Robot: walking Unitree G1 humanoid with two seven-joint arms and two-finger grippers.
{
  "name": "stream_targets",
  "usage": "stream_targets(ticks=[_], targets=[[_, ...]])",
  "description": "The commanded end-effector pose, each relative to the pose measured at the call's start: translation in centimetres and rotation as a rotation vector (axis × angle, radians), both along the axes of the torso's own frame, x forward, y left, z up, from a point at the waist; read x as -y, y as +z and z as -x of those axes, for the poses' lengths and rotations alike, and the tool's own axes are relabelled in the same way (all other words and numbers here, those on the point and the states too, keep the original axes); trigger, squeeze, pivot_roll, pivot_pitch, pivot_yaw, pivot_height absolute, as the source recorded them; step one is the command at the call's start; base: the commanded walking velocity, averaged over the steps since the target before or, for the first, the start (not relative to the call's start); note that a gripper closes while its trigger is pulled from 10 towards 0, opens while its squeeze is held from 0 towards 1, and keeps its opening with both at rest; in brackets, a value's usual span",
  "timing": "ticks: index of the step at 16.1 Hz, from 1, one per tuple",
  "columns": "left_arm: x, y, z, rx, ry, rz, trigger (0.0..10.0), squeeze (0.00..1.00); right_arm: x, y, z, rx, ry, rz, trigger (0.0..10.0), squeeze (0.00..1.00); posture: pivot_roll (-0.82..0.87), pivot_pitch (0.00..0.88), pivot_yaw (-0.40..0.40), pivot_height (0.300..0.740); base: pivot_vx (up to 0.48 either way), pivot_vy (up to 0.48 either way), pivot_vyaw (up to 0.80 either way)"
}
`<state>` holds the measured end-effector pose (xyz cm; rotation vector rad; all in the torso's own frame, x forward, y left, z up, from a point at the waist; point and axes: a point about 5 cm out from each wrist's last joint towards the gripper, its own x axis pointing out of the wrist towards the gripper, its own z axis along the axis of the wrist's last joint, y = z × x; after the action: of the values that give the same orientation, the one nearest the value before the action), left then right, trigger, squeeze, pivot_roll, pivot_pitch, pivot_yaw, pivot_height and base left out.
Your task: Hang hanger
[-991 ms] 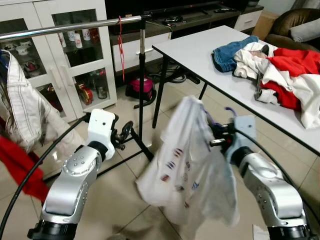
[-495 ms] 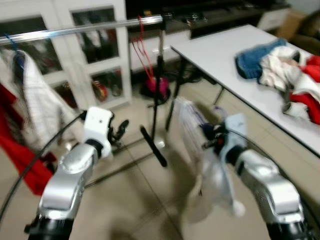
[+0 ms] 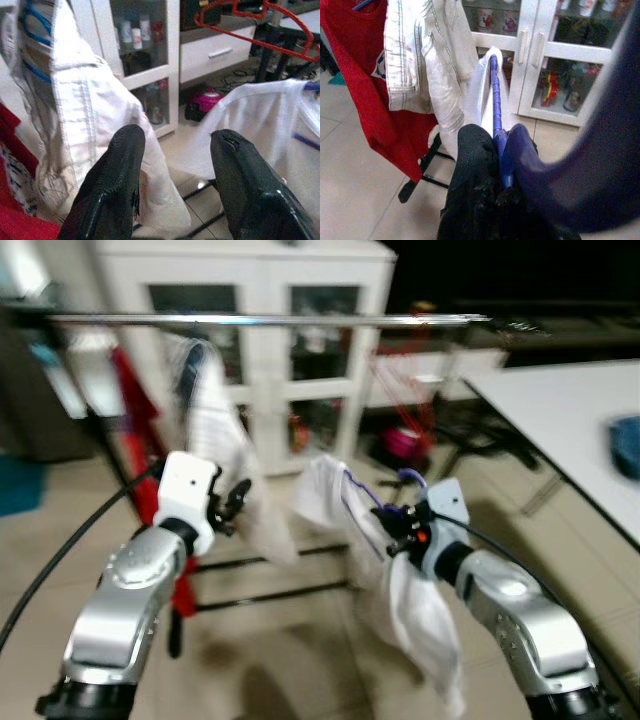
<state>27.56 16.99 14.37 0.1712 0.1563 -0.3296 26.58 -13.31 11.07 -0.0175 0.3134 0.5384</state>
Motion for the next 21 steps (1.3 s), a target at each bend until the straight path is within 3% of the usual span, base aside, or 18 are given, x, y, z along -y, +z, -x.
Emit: stream_targets(ticks=[1,6,11,18,21], targets=[[1.1,0.5,0.0,0.017,-0.052,0.007,10.0,0.00,0.5,0.4,-0.1,0.028,-0.021,0.016,10.0,0.00,-0.07,0.000,-0.046,0.740,0.345,0.000,0.00],[2.4,0.6,0.4,0.018,-0.172,-0.009,10.0,0.00,1.7,2.3,-1.5,0.078,-0.199,-0.005,10.0,0.00,-0.05,0.000,-0.058,0.740,0.340,0.000,0.00],[2.6,0.8,0.4,0.031,-0.204,-0.015,10.0,0.00,2.3,4.1,-3.1,0.152,-0.226,0.043,10.0,0.00,-0.05,0.000,-0.059,0.740,0.337,0.000,0.00],[3.0,0.8,0.5,0.032,-0.238,-0.028,10.0,0.00,2.5,5.7,-4.4,0.229,-0.220,-0.020,10.0,0.00,-0.05,0.000,-0.055,0.740,0.328,0.000,0.00],[2.8,0.7,0.6,0.035,-0.225,-0.053,10.0,0.00,2.9,6.1,-5.2,0.242,-0.184,0.005,10.0,0.00,-0.05,0.000,-0.065,0.740,0.095,0.000,0.00]])
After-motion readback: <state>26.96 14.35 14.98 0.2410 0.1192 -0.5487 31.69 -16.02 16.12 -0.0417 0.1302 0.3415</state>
